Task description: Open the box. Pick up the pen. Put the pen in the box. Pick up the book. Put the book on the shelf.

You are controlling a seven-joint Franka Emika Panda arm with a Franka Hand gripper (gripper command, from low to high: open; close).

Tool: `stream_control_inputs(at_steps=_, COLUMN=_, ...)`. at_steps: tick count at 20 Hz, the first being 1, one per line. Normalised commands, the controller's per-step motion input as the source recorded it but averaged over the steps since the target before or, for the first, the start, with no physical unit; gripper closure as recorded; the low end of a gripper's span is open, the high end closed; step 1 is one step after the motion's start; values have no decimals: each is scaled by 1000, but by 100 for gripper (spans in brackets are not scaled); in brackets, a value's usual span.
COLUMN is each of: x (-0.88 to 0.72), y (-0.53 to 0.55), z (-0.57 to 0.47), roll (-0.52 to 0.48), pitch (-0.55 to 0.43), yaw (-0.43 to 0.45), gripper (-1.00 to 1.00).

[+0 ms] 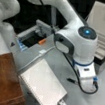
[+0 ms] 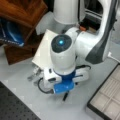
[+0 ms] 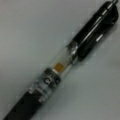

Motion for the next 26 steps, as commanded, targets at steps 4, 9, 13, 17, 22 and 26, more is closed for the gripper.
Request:
stream_control_inputs(at_steps=4, x=-64, y=2, z=-141, roll=-193, pitch=-134, yaw=0, gripper=-100)
stream_control_inputs(at_steps=9, x=-71, y=-16, z=-191, roll=-184, pitch=-138, yaw=6, gripper=-100)
stream_control_inputs(at_steps=13, x=-65, y=-26, z=-201, roll=-153, pitch=-125, yaw=45, gripper=-100)
stream_control_inputs(at_steps=17, x=-82, y=-7, z=-128, roll=-164, pitch=-123, yaw=44, gripper=-100)
stream_control_inputs(at_steps=22, x=-76, y=45, z=-97, roll=-148, pitch=-135, yaw=57, gripper=-100)
stream_control_inputs(at_steps=26, x=-86, y=108, z=-112, roll=-129, pitch=-132, yaw=34, gripper=-100)
